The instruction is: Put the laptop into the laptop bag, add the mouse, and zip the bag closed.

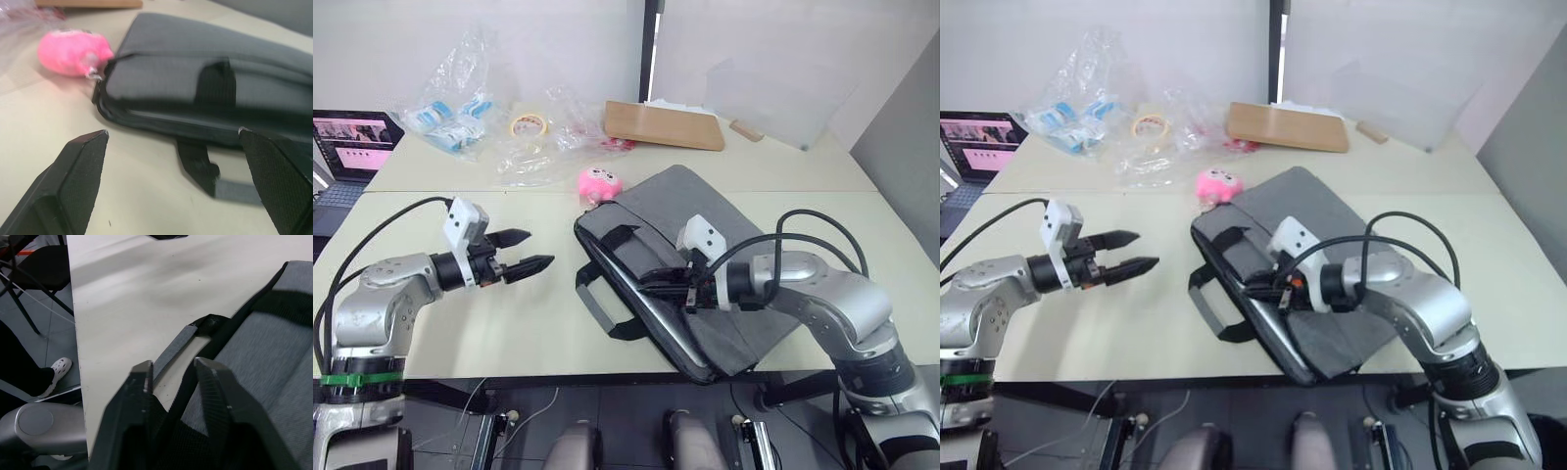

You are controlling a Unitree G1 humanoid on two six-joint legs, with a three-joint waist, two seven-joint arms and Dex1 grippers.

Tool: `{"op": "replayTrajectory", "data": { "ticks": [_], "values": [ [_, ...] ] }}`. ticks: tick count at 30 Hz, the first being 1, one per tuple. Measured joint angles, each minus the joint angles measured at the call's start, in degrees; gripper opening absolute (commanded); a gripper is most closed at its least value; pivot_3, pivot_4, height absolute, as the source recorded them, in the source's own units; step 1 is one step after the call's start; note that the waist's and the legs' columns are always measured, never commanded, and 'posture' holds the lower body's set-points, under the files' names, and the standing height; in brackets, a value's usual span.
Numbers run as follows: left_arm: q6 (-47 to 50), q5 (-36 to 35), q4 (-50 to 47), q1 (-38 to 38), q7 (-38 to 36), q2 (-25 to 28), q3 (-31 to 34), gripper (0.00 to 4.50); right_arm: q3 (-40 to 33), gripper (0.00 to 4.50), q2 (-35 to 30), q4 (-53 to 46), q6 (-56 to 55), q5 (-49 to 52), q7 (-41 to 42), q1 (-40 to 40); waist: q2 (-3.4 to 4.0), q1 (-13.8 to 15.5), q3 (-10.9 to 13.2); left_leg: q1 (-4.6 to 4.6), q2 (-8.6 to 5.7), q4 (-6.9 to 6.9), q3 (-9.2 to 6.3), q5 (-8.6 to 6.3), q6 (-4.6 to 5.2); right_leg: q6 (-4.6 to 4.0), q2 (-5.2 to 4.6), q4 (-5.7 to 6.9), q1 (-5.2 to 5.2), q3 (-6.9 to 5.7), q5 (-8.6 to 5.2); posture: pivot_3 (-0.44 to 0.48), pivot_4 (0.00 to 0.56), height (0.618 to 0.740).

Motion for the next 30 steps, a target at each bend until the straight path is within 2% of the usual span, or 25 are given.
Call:
{"op": "replayTrajectory", "data": {
  "ticks": [1, 6, 9, 16, 20, 24, 27, 30],
  "values": [
    [0.03, 0.15, 1.45, -1.12, 0.25, -0.47, -0.38, 4.5, -0.58, 2.71, -0.08, 0.0, 0.0, 0.25, 0.32, 0.17, 0.0, 0.13, 0.0, 0.0, 0.0, 0.01, 0.0, -0.01, 0.01, 0.0, 0.0, -0.02, 0.01, -0.01, 0.0, 0.0, 0.15, 0.74],
    [-1.87, 4.42, 17.82, -12.56, 1.73, -5.36, -4.99, 4.5, -12.86, 4.42, -4.15, -1.86, 6.03, 10.15, 0.04, 1.79, -0.03, 1.1, 0.0, 0.06, -0.09, 0.08, -0.04, -0.03, 0.06, 0.04, -0.06, -0.07, 0.22, -0.08, 0.03, 0.0, 0.15, 0.74],
    [-5.79, 7.34, 27.6, -17.9, 1.85, -8.69, -6.94, 4.5, -18.14, 4.47, -8.29, -2.74, 8.48, 12.94, -0.8, 5.0, -0.05, 1.19, 0.0, 0.13, -0.07, 0.07, -0.04, -0.2, 0.36, 0.04, -0.06, -0.13, 0.34, -0.12, 0.02, 0.0, 0.15, 0.74],
    [-16.64, 11.16, 53.95, -30.54, 6.81, -17.76, -5.53, 4.5, -34.52, 4.47, -20.66, 2.61, 13.65, 15.4, 4.74, 25.78, -0.1, 1.88, 0.03, 0.17, -0.15, 0.21, 0.05, -0.35, 0.62, 0.14, -0.19, -0.45, 0.8, -0.37, 0.06, 0.0, 0.15, 0.74],
    [-20.7, 13.02, 60.19, -33.57, 6.41, -20.5, -5.37, 4.5, -39.36, 4.47, -23.16, 3.92, 14.07, 15.58, 9.08, 35.4, -0.11, 1.4, 0.03, 0.28, -0.12, 0.17, 0.0, -0.39, 0.67, 0.18, -0.18, -0.47, 0.85, -0.2, 0.07, 0.0, 0.15, 0.74],
    [-23.5, 16.03, 63.6, -34.15, 5.72, -21.45, -5.97, 3.35, -41.62, 4.5, -24.33, 4.79, 13.67, 14.16, 11.51, 41.88, -0.13, 1.11, 0.05, 0.34, -0.12, 0.18, 0.02, -0.39, 0.68, 0.22, -0.18, -0.45, 0.86, -0.11, 0.08, 0.0, 0.15, 0.74],
    [-24.1, 17.39, 64.35, -34.48, 5.69, -21.39, -5.93, 2.28, -41.98, 4.5, -23.83, 4.3, 13.76, 14.03, 10.54, 42.34, -0.14, 1.28, 0.05, 0.33, -0.13, 0.19, -0.04, -0.39, 0.67, 0.24, -0.18, -0.43, 0.86, -0.11, 0.1, 0.0, 0.15, 0.74],
    [-24.13, 17.95, 64.36, -34.63, 5.26, -21.19, -5.66, 1.39, -41.74, 4.5, -21.75, 3.08, 14.14, 14.48, 8.85, 43.08, -0.14, 1.64, 0.05, 0.31, -0.15, 0.19, -0.05, -0.39, 0.68, 0.25, -0.19, -0.43, 0.85, -0.12, 0.1, 0.0, 0.15, 0.74]
  ]
}}
